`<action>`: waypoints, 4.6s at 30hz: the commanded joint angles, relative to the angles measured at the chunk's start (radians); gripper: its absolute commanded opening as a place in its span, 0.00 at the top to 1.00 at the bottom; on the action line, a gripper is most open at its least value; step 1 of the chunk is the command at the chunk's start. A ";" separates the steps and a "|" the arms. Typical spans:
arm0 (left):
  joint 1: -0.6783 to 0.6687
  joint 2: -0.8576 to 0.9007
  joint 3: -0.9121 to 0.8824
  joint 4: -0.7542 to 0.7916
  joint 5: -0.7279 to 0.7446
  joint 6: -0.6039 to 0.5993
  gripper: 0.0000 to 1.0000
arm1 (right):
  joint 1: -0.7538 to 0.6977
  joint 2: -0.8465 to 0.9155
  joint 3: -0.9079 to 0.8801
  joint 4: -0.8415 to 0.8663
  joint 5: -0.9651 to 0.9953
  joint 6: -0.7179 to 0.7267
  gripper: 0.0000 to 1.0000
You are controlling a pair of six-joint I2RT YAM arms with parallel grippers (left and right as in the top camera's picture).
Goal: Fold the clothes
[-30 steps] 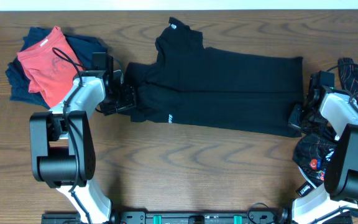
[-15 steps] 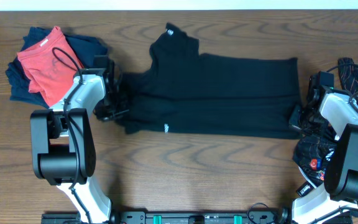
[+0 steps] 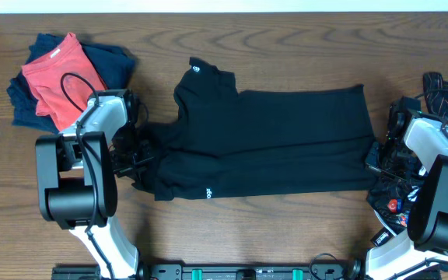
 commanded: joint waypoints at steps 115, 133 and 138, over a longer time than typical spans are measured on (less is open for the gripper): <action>-0.114 -0.068 0.502 0.265 0.599 0.161 0.94 | 0.093 0.196 0.592 0.122 -0.188 -0.086 0.99; -0.114 -0.127 0.493 -0.481 0.585 0.429 0.94 | 0.090 0.118 0.587 -0.504 0.074 -0.086 0.99; -0.114 -0.127 0.444 -0.523 0.538 0.433 0.94 | 0.090 0.118 0.573 -0.528 0.073 -0.086 0.99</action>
